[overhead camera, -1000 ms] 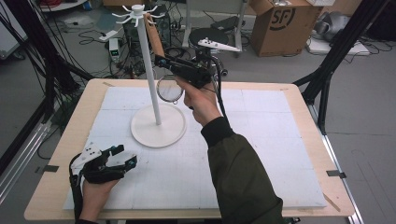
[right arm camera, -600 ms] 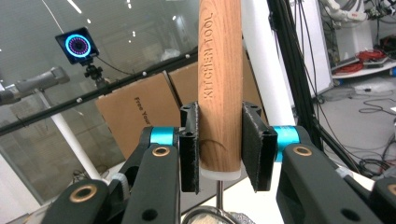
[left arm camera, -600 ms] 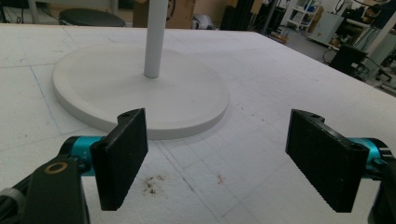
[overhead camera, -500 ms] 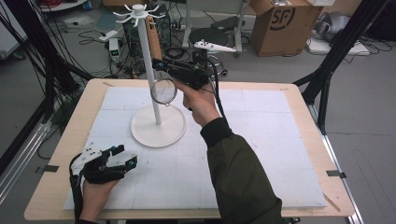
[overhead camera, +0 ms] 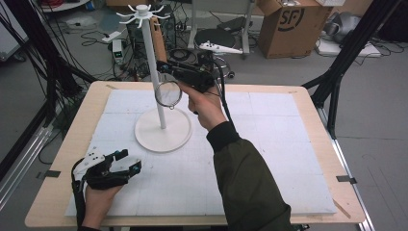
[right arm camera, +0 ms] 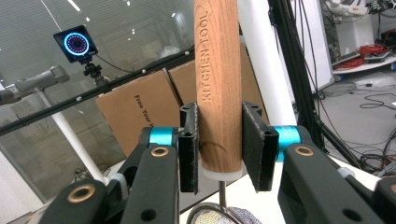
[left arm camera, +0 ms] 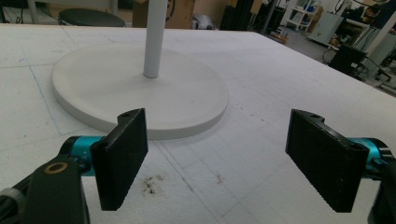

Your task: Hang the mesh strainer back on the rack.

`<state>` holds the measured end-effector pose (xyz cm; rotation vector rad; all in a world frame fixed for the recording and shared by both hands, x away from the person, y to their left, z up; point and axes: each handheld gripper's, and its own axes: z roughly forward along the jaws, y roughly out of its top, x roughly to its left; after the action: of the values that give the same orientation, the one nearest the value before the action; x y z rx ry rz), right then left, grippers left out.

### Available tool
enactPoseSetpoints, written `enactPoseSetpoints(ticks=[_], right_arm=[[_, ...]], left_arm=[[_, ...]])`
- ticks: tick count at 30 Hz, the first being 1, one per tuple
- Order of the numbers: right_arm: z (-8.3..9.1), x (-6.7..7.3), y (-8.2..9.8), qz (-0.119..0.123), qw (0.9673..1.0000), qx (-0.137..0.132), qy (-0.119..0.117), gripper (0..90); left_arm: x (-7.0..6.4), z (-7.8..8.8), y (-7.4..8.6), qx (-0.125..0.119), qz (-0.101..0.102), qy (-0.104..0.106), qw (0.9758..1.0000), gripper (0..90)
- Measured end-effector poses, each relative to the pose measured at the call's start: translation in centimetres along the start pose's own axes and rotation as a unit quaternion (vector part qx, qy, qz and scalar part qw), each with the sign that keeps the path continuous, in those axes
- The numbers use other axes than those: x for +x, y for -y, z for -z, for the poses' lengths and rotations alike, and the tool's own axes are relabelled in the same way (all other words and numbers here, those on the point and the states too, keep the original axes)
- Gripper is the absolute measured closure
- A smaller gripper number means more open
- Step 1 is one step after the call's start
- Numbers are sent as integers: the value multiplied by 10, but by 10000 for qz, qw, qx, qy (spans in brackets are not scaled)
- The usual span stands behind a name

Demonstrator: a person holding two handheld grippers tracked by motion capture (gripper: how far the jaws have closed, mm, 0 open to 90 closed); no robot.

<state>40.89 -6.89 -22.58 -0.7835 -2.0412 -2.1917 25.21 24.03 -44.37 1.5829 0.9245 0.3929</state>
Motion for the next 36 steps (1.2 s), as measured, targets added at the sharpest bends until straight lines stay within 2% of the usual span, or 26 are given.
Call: enactPoseSetpoints(ticks=[4, 7, 9, 13, 19, 21, 27, 29, 30, 36], right_arm=[[-1, -1, 1, 6, 10000, -13, -2, 693], [-1, -3, 2, -130, 9999, -28, 27, 631], [-1, -5, 1, -245, 9997, -68, 52, 627], [-1, -4, 1, -173, 9998, -55, 11, 673], [1, -7, 0, -297, 9994, -119, 125, 602], [2, -6, -1, -248, 9994, -170, 158, 594], [8, -5, -3, -110, 9989, -224, 390, 470], [10, -3, -4, -72, 9988, -196, 441, 394], [12, -1, -5, -17, 9983, -163, 551, 374], [24, 3, 1, 123, 9975, -63, 693, 268]], left_arm=[[-1, 0, 0, 6, -12, -1, 10000, 216], [-1, 0, 0, -5, 8, -5, 10000, 216], [0, 0, 0, -24, 0, -12, 10000, 216], [0, 1, 0, -18, -1, -15, 10000, 216], [0, 0, 0, -12, -4, -7, 10000, 216], [0, 0, 0, -16, -3, -10, 10000, 216], [-1, 1, 0, -18, -16, 1, 10000, 216], [-2, 1, -1, -8, -21, 7, 10000, 216], [-2, 1, -1, -12, -20, -4, 10000, 216], [-4, 1, -2, -15, -63, 18, 10000, 216]])
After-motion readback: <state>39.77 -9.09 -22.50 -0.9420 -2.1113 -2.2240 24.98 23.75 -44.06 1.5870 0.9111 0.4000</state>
